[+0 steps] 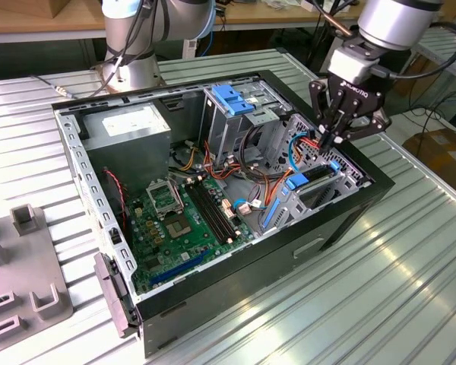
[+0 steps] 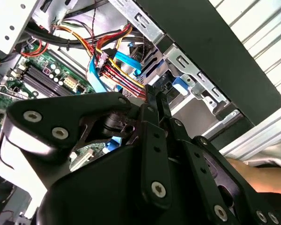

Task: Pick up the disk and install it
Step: 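Insert the first disk wire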

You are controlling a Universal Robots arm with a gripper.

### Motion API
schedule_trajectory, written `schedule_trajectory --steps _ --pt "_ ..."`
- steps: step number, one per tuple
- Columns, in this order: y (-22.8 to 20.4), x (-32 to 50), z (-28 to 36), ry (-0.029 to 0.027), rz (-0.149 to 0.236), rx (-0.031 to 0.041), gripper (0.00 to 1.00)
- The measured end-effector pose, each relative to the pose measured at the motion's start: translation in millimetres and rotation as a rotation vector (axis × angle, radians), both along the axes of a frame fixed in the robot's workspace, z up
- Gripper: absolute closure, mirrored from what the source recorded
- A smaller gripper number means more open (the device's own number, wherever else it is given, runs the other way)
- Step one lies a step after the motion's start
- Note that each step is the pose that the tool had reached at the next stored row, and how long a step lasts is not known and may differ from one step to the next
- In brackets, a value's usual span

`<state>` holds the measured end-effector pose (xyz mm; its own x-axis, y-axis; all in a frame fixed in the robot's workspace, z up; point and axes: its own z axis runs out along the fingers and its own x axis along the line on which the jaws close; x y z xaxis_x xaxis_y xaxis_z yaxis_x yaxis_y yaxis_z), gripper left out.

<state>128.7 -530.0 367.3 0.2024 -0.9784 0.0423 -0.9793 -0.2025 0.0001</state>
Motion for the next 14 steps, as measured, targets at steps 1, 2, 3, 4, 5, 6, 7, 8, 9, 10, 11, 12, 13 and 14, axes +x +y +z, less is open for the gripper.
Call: schedule_trajectory --steps 1,2,3,4,5,6,7,8,9,10,11,12,13,14 --pt "0.0 -0.1 -0.1 0.0000 -0.019 0.0000 0.84" --pt "0.1 -0.1 -0.2 0.0000 -0.033 0.0000 0.84" --pt "0.1 -0.1 -0.2 0.0000 -0.045 -0.0001 0.84" --pt "0.1 -0.1 -0.3 0.0000 -0.061 -0.0002 0.84" --pt "0.1 -0.1 -0.4 0.0000 -0.074 -0.0002 0.84" --pt "0.1 -0.1 -0.6 0.0000 -0.095 -0.0001 0.84" --pt "0.1 -0.1 -0.7 0.0000 -0.108 -0.0001 0.84" --pt "0.1 -0.1 -0.7 -0.0001 -0.118 -0.0001 0.84" --pt "0.1 -0.1 -0.7 0.0000 -0.123 -0.0001 0.84" --pt "0.1 -0.1 -0.7 0.0000 -0.124 -0.0001 0.84" --pt "0.1 -0.1 -0.7 0.0000 -0.124 0.0000 0.84" --pt "0.1 -0.1 -0.7 0.0000 -0.124 0.0000 0.84" --pt "0.1 -0.1 -0.7 0.0000 -0.124 0.0000 0.84" --pt "0.1 -0.1 -0.7 0.0000 -0.124 0.0000 0.84"
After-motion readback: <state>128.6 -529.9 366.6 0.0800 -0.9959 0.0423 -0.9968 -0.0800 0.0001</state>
